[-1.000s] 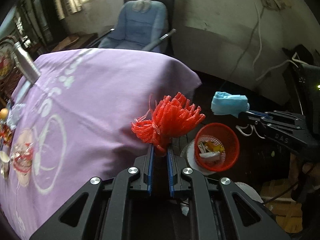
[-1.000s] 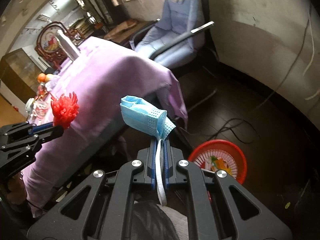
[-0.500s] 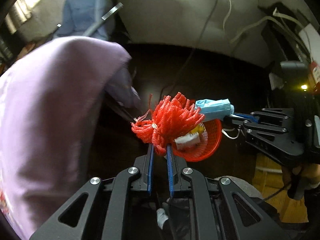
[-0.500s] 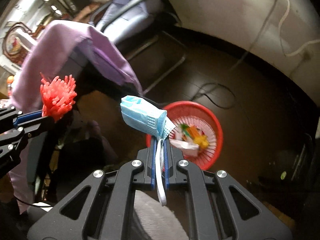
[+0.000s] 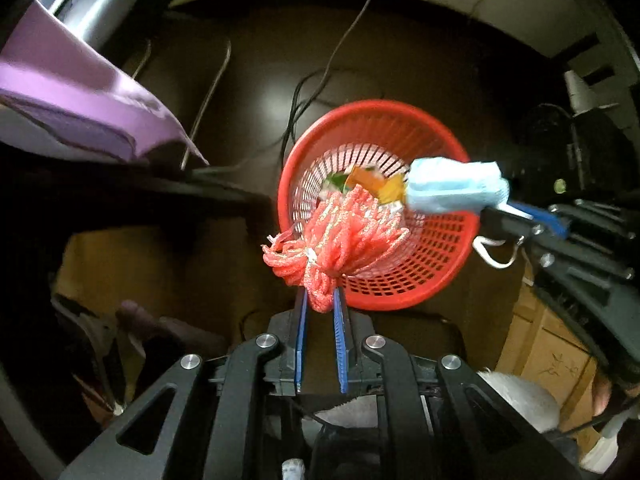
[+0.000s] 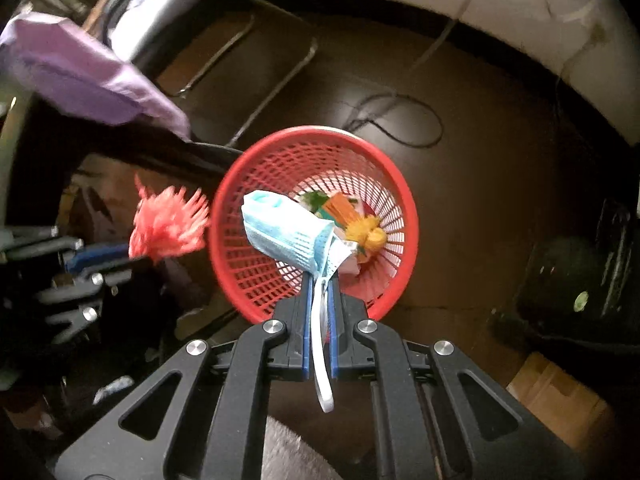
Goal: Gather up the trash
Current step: 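Open both grippers to drop the mask and tassel into the basket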
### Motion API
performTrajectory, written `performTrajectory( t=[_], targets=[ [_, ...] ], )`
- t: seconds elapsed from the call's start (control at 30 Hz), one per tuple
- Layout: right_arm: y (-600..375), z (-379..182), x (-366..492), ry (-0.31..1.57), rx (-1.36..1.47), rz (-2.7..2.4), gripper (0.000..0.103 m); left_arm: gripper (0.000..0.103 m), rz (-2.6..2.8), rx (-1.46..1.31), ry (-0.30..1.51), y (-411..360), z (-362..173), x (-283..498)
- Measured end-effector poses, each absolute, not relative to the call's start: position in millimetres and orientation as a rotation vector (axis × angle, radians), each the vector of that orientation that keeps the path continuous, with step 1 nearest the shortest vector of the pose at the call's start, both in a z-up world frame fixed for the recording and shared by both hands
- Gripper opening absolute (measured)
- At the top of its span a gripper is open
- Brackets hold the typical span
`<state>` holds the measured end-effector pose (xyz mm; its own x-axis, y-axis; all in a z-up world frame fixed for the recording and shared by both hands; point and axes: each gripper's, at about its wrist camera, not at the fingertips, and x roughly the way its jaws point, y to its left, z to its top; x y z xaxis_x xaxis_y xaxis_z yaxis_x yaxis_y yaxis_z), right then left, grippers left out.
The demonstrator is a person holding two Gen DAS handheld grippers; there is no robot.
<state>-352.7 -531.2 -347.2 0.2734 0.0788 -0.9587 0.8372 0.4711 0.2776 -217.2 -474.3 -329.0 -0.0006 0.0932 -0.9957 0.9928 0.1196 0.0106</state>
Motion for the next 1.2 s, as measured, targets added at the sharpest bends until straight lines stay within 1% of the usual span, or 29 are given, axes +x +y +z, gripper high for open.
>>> performTrajectory(
  t=[0.1, 0.2, 0.33, 0.37, 0.4, 0.43, 0.47, 0.5, 0.57, 0.83, 0.97, 1.2],
  targets=[
    [-535, -363, -351, 1.228, 0.987, -0.64, 0.008, 0.013, -1.064, 1.214, 1.336, -476, -343, -223],
    [-539, -372, -349, 1.245, 1.013, -0.647, 0.012, 0.013, -1.053, 1.243, 1.338, -477, -353, -228],
    [-538, -372, -353, 1.25, 1.029, -0.67, 0.013, 0.015, -1.05, 1.279, 1.308, -478, -356, -231],
    [-538, -371, -353, 1.251, 1.03, -0.67, 0.016, 0.016, -1.048, 1.279, 1.305, -477, -355, -230],
    [-539, -371, -354, 1.25, 1.032, -0.67, 0.022, 0.023, -1.05, 1.276, 1.308, -478, -356, -231],
    [-539, -370, -355, 1.252, 1.033, -0.672, 0.028, 0.035, -1.051, 1.268, 1.314, -478, -355, -231],
    [-540, -369, -356, 1.255, 1.035, -0.681, 0.045, 0.068, -1.044, 1.252, 1.322, -477, -353, -229],
    [-540, -369, -357, 1.253, 1.034, -0.691, 0.059, 0.081, -1.043, 1.232, 1.319, -477, -351, -226],
    [-541, -362, -360, 1.235, 1.016, -0.725, 0.067, 0.082, -1.071, 1.202, 1.296, -477, -341, -225],
    [-544, -337, -368, 1.211, 0.992, -0.761, 0.079, 0.089, -1.091, 1.146, 1.29, -475, -315, -223],
    [-547, -325, -370, 1.196, 0.995, -0.764, 0.08, 0.09, -1.107, 1.123, 1.284, -469, -304, -225],
    [-542, -292, -365, 1.166, 0.941, -0.775, 0.081, 0.09, -1.157, 1.078, 1.229, -458, -268, -229]
  ],
)
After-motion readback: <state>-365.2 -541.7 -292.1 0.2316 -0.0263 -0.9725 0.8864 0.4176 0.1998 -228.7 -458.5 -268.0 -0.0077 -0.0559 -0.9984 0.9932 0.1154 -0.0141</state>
